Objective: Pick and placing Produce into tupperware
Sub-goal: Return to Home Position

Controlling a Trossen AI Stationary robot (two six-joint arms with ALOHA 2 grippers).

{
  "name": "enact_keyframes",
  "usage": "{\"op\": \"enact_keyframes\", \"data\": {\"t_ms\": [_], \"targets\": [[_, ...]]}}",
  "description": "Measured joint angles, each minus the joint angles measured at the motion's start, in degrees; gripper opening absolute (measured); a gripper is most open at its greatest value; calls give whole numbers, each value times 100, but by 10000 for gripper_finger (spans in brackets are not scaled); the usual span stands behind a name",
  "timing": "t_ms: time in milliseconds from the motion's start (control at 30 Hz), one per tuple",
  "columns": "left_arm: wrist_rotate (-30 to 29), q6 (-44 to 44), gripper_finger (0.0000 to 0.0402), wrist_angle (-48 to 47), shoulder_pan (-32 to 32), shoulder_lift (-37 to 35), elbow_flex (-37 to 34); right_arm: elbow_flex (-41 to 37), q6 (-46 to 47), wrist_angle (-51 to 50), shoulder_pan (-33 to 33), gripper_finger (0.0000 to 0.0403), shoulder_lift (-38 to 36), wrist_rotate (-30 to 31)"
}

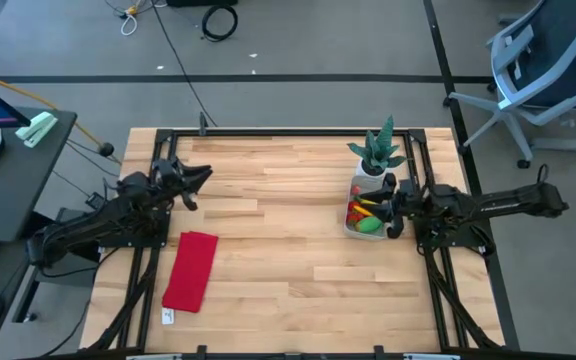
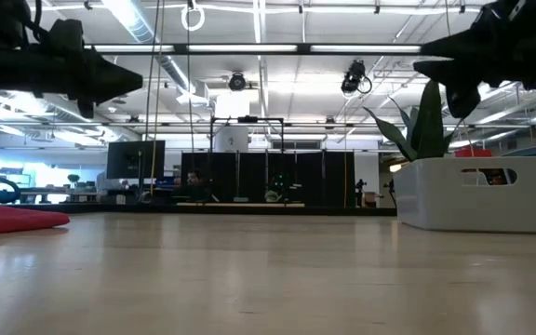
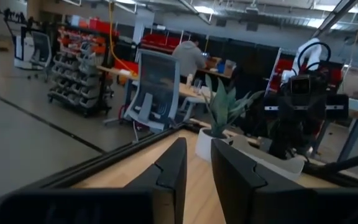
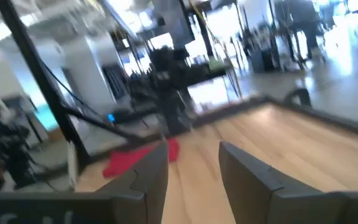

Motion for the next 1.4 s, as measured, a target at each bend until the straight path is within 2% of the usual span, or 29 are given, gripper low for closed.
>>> {"op": "enact_keyframes", "data": {"t_ms": [100, 300, 500, 633, 800, 1000, 1233, 1400], "targets": [[-2, 1, 79, -145, 0, 0, 0, -471, -35, 1012, 69, 151, -70, -114], [-61, -42, 88, -312, 0, 0, -33, -405, -364, 1135, 312, 151, -129, -369], [-127, 434, 85, -787, 0, 0, -33, -405, -374, 683, 330, 151, -147, -386], [-521, 730, 81, -1499, -2, 2, -35, -405, -40, 622, 325, 151, -160, -388], [-660, 934, 85, -1570, 0, 2, -33, -405, -195, -251, 323, 151, -274, -184], [-649, 1110, 91, -1716, 0, 4, -17, -405, 362, -487, 323, 151, -255, 38], [-658, 1021, 83, -1674, -7, 11, -17, -405, 473, -492, 323, 151, -255, 41], [-678, 422, 81, -1549, -9, 50, -33, -405, 473, -493, 323, 151, -255, 42]]}}
